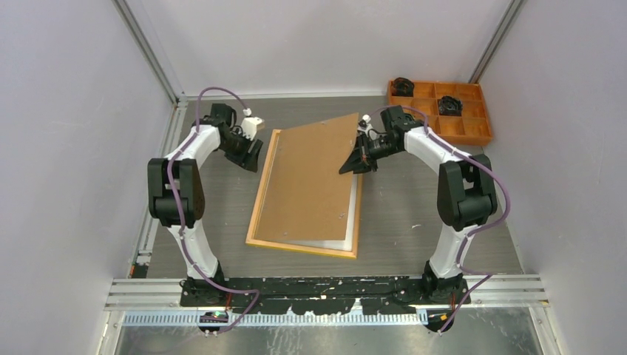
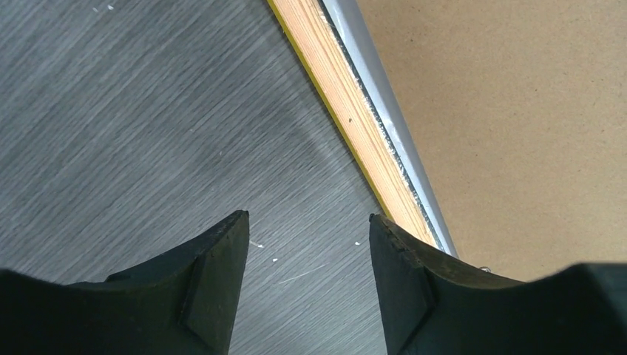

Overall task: Put the photo into the frame
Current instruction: Place the photo frame item in the photo frame.

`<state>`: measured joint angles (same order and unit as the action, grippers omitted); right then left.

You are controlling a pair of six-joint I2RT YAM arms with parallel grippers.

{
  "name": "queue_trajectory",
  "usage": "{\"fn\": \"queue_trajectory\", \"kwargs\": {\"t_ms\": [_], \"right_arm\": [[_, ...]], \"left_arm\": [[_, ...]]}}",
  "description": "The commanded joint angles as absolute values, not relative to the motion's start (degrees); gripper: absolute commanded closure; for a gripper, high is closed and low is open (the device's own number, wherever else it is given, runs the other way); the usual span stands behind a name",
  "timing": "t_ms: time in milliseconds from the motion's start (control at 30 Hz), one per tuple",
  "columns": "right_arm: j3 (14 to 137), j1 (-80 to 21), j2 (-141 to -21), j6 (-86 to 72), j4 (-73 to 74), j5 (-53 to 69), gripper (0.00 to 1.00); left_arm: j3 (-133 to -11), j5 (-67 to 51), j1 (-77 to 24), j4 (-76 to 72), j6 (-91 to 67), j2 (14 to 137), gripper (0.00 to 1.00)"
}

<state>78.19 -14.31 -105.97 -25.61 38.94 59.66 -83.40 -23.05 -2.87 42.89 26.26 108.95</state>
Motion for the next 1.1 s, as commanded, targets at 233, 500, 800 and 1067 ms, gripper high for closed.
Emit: {"fn": "queue_trajectory", "kwargs": {"t_ms": [233,500,800,1067], "right_arm": [[81.6,-14.8,-109.1,-27.7,35.2,63.8,0.99],[83.8,-15.1,-111.5,-27.7,35.8,64.4,0.99],[86.8,-15.4,-114.0,-27.8,36.4,63.5,0.99],[88.1,-15.5,-115.5,-27.7,38.0,60.2,0.93]], "left_arm": [[-79.5,-23.8,-2.6,39.0,27.6,109.8,0.43],[-76.7,-24.5,-2.6,38.0,28.5,110.6,0.47],[-75.8,-25.1,-3.2,39.7,30.4,110.8,0.53],[-75.1,-25.4,-4.1,41.4,32.3,110.7,0.58]]}}
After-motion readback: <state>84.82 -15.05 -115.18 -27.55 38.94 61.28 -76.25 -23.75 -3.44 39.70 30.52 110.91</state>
